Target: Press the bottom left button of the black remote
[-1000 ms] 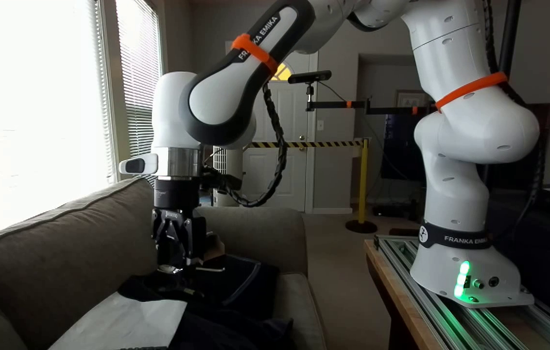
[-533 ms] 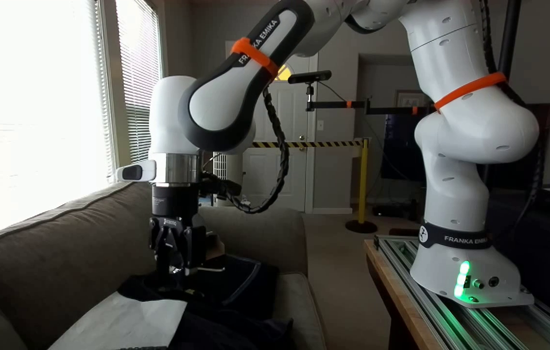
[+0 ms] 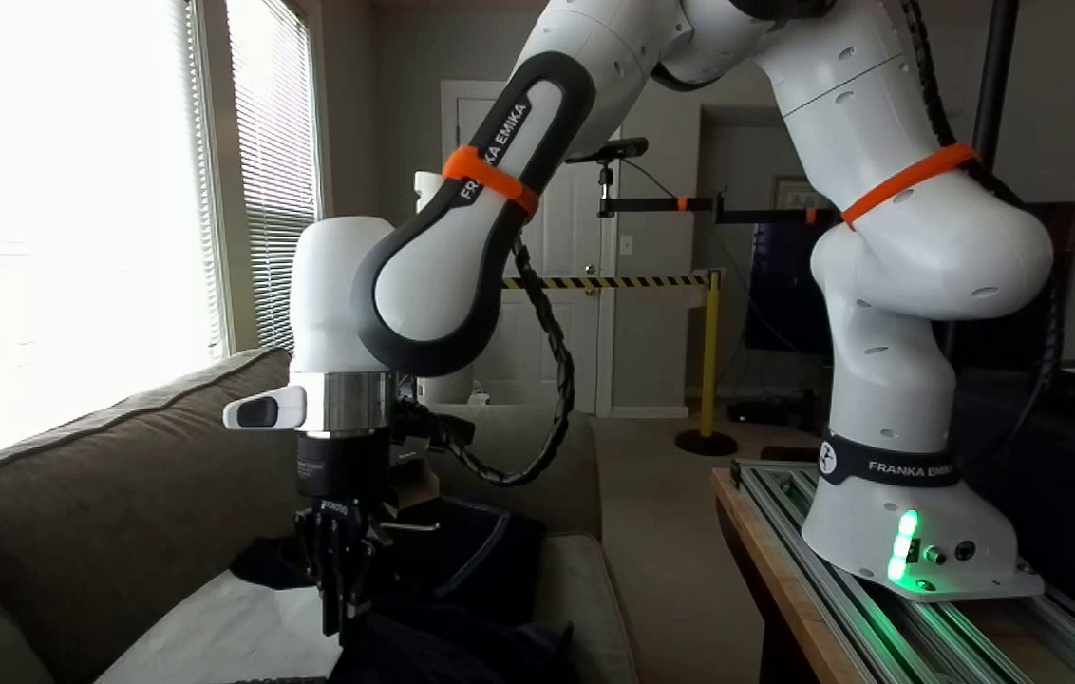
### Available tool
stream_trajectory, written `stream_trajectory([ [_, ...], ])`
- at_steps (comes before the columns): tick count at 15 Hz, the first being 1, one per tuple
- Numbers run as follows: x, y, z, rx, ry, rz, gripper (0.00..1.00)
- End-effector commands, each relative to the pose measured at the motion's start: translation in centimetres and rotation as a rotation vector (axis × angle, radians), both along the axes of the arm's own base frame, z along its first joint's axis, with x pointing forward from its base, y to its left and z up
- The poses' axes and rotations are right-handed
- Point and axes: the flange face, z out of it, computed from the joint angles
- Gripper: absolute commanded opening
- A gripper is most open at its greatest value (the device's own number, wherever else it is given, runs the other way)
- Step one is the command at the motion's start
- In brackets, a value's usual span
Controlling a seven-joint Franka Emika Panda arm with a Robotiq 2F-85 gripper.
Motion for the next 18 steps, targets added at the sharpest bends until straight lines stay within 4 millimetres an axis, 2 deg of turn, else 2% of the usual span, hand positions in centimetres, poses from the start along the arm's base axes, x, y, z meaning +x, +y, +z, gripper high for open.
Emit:
stream_trajectory([
  [1, 0.9, 0.1, -1.5, -0.007, -0.020, 0.004, 0.00],
  [10, 2.5, 0.8, -2.6, -0.010, -0.019, 0.042, 0.00],
  [18, 2.9, 1.2, -4.1, -0.007, -0.003, 0.062, 0.00],
])
